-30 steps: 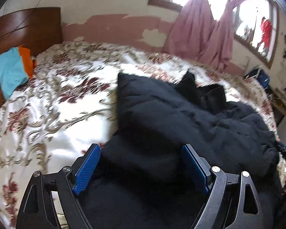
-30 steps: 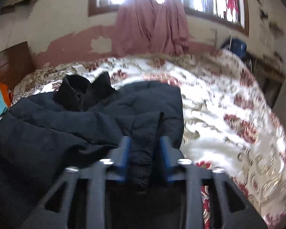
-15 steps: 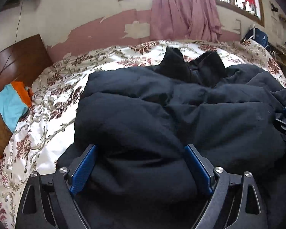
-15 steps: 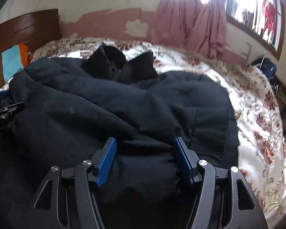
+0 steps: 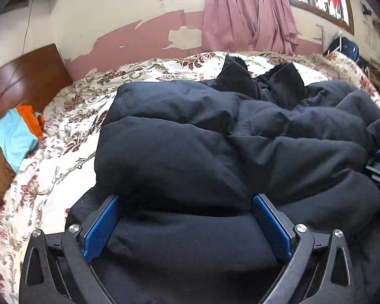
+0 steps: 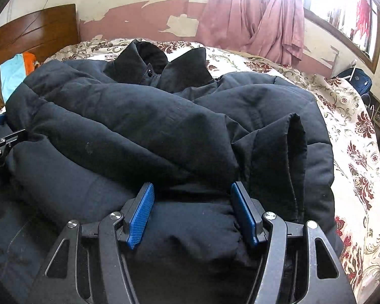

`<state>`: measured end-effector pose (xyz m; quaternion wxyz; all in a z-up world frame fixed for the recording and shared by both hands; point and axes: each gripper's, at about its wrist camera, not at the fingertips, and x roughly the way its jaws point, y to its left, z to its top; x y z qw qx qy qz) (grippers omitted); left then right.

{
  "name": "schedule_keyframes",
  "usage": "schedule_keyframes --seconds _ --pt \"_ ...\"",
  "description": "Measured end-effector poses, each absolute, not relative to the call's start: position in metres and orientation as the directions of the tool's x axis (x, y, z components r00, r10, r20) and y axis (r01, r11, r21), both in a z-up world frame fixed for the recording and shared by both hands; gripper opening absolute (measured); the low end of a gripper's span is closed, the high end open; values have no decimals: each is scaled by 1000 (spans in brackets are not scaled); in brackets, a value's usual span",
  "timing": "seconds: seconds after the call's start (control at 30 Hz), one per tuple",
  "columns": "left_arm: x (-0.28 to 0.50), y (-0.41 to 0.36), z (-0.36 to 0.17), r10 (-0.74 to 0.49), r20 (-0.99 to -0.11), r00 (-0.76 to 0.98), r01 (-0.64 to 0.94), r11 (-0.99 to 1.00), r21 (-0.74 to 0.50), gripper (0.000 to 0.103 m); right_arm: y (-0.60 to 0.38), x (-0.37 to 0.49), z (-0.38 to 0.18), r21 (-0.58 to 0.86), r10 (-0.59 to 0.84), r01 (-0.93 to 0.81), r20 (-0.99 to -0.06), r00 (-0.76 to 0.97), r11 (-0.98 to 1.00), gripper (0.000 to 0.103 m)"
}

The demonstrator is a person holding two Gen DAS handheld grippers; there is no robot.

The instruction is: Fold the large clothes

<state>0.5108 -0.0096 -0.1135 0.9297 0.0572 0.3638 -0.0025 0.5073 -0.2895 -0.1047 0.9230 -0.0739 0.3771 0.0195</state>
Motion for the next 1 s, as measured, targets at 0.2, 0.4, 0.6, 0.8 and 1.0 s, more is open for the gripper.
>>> schedule_keyframes --seconds 0.2,0.4,0.6,0.8,1.0 --pt "517 6 -88 -53 -738 673 89 996 10 103 -306 504 -76 9 88 -117 -714 695 993 67" --pt "550 14 -65 -139 -793 593 85 990 -110 103 -322 521 -54 29 97 -115 -749 655 993 75" --pt "604 11 -57 -217 -846 487 26 972 -235 103 -338 567 -39 106 136 -86 -796 590 991 82" --pt "672 -4 -48 -184 -856 483 -31 973 -227 103 -334 629 -31 130 127 -38 -808 576 991 85" --pt "726 -25 -47 -167 -828 536 -55 971 -231 103 -329 695 -23 214 140 41 -759 636 976 85"
